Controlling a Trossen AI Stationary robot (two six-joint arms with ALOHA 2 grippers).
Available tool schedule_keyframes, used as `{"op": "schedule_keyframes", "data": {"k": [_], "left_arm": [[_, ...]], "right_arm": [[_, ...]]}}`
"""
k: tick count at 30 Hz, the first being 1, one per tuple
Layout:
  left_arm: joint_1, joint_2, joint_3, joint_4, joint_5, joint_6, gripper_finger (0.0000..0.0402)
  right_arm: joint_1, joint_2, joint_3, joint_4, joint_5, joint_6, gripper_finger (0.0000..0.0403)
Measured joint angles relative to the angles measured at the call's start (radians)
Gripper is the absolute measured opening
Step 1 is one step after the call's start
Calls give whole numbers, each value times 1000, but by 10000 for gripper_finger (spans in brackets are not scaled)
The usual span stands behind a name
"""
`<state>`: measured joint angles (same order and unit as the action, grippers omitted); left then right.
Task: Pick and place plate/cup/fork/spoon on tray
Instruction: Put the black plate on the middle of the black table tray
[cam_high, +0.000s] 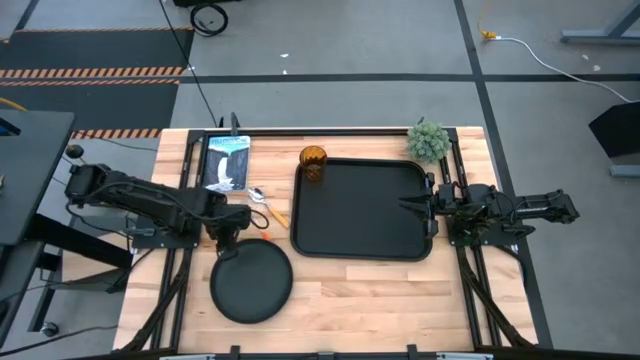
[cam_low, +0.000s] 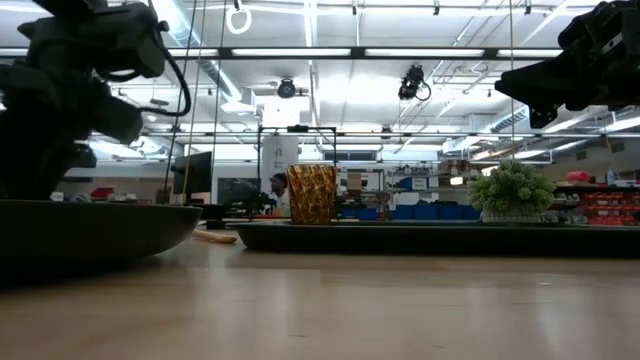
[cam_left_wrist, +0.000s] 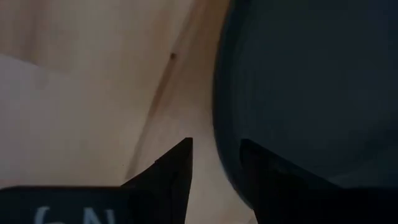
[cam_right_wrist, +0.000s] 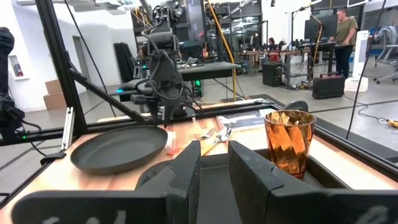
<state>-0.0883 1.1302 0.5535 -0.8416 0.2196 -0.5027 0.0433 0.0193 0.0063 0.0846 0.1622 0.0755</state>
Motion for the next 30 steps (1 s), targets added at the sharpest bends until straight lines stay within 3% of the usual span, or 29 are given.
{"op": "schedule_keyframes", "data": {"k": [15, 30], "left_arm": [[0, 1, -26, 37, -1, -110, 141], [-1, 2, -26, 60, -97, -206, 141]], "right_arm": [[0, 0, 0, 0, 0, 0, 88], [0, 0, 0, 0, 0, 0, 88]]}}
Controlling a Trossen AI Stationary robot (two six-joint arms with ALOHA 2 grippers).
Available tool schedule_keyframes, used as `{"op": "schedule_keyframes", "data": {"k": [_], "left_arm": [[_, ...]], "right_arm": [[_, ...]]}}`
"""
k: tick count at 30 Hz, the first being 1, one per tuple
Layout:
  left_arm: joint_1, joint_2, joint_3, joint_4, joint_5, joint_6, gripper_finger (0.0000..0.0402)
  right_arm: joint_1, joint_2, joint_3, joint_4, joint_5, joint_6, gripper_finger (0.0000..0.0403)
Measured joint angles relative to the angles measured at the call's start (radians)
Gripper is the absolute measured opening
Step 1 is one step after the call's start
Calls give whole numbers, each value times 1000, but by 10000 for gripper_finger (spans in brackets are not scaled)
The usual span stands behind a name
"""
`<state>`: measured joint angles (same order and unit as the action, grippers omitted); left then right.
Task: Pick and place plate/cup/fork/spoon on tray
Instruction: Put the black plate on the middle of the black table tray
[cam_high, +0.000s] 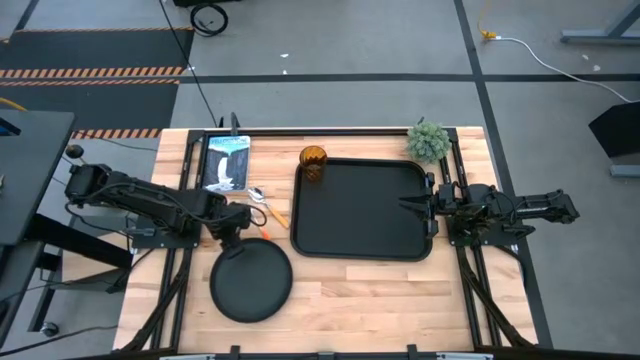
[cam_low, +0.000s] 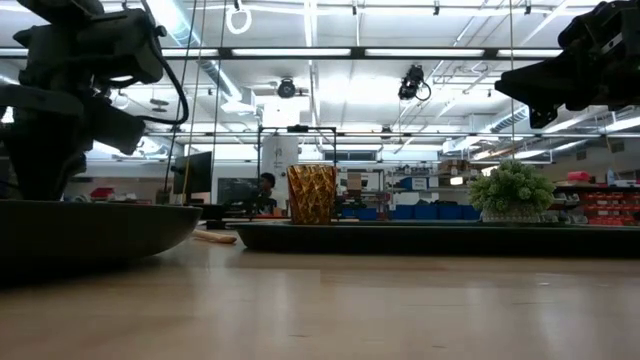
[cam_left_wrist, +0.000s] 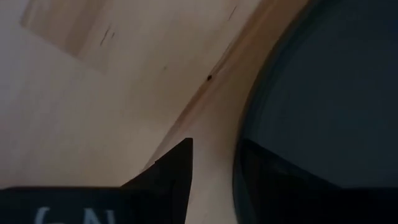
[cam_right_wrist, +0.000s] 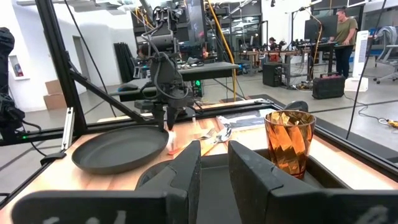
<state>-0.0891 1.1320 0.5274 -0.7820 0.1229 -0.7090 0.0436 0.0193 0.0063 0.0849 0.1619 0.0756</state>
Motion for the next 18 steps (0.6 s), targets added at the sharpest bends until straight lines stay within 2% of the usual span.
{"op": "schedule_keyframes", "data": {"k": [18], "left_arm": [[0, 0, 0, 53, -20, -2, 135]], "right_arm": [[0, 0, 0, 0, 0, 0, 88]]}}
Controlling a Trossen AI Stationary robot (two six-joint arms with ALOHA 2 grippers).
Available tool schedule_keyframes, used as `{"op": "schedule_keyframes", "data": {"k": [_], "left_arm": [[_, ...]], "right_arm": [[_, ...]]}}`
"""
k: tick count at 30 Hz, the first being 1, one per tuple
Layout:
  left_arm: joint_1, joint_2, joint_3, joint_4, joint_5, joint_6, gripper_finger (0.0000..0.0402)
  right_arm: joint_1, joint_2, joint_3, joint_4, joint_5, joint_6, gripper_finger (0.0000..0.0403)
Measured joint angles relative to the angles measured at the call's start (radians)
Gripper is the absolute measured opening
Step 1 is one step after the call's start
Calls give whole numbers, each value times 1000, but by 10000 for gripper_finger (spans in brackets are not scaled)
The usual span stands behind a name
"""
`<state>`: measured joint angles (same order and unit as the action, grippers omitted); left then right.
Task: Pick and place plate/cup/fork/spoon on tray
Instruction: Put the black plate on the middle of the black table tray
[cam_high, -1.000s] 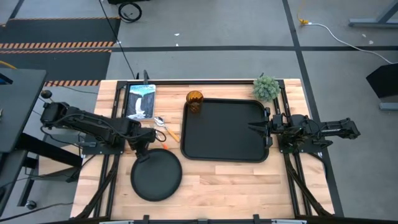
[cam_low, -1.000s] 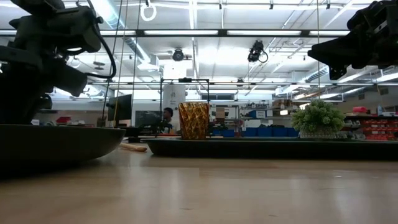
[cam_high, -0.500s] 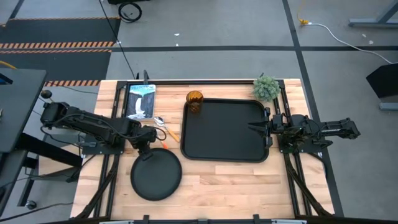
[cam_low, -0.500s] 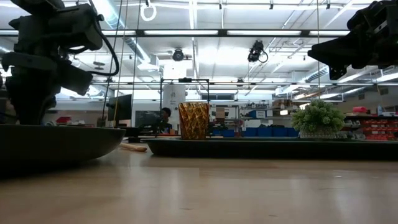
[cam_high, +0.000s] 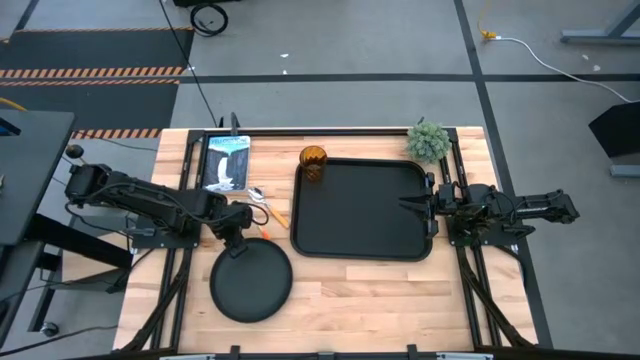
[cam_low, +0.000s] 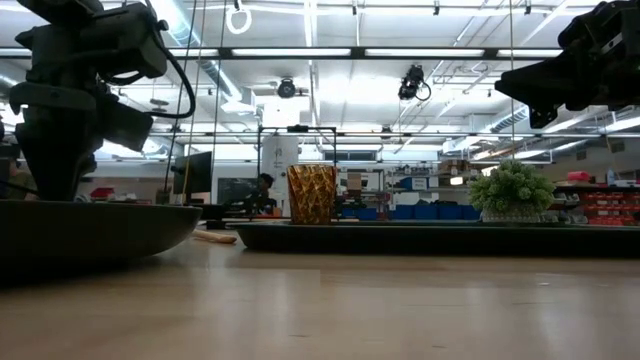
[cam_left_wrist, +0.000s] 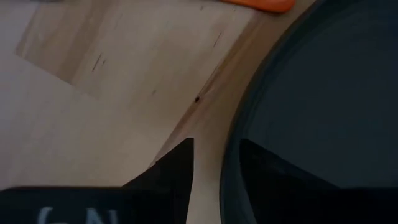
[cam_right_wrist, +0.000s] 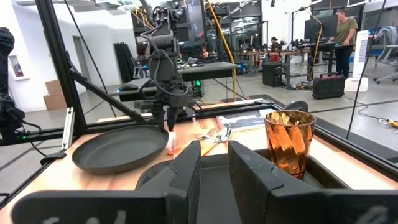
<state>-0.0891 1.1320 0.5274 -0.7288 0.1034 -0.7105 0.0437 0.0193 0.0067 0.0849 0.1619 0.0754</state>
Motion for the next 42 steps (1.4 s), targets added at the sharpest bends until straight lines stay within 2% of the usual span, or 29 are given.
{"op": "schedule_keyframes", "data": {"k": [19, 31, 42], "left_arm": [[-1, 0, 0, 2, -13, 29, 21], [0, 0, 1, 1, -31, 10, 15], [1, 0, 1, -1, -2, 8, 14]], "right_arm": [[0, 0, 0, 0, 0, 0, 88], [0, 0, 0, 0, 0, 0, 88], [0, 0, 0, 0, 0, 0, 88]]}}
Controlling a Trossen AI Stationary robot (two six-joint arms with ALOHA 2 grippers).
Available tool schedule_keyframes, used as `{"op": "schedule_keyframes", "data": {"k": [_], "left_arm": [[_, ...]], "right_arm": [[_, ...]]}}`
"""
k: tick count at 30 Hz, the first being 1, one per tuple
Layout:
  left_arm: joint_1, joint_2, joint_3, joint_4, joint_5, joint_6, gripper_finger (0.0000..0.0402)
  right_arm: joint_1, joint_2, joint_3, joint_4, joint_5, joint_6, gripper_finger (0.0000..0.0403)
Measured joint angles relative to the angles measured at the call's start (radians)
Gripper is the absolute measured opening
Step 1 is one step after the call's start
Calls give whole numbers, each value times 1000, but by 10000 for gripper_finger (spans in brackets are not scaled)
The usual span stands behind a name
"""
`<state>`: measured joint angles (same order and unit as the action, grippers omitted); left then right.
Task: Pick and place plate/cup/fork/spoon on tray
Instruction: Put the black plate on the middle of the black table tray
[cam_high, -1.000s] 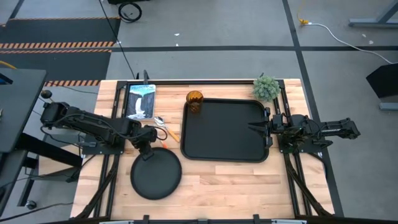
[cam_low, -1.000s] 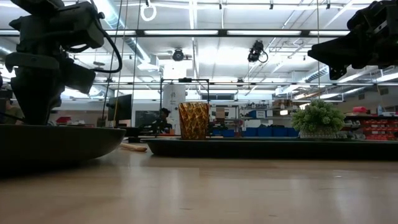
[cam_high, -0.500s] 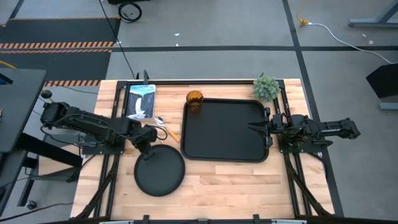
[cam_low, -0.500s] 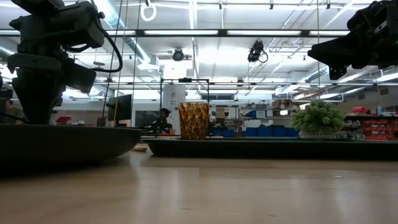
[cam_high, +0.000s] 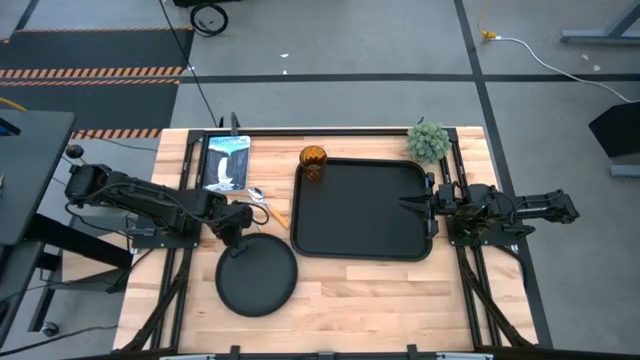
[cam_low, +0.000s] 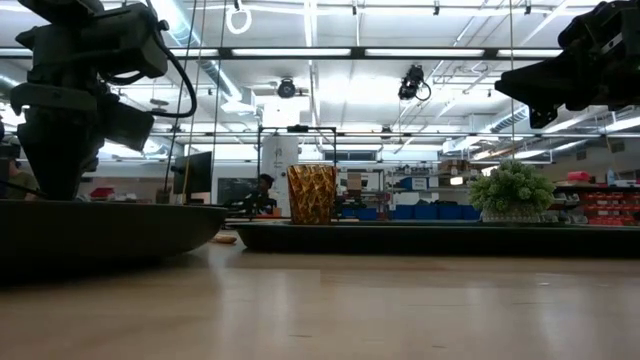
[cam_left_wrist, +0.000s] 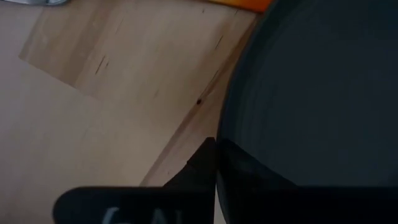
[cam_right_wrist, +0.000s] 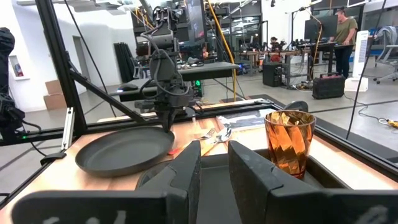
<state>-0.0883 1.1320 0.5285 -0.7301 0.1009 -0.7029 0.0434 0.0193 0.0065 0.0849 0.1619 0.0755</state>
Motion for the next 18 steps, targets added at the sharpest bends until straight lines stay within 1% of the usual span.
{"op": "schedule_keyframes", "data": {"k": [7, 10, 18], "left_arm": [[0, 0, 0, 0, 22, -96, 14], [0, 0, 0, 0, 50, -101, 14], [0, 0, 0, 0, 53, -106, 14]], "right_arm": [[0, 0, 0, 0, 0, 0, 88], [0, 0, 0, 0, 0, 0, 88], [0, 0, 0, 0, 0, 0, 88]]}}
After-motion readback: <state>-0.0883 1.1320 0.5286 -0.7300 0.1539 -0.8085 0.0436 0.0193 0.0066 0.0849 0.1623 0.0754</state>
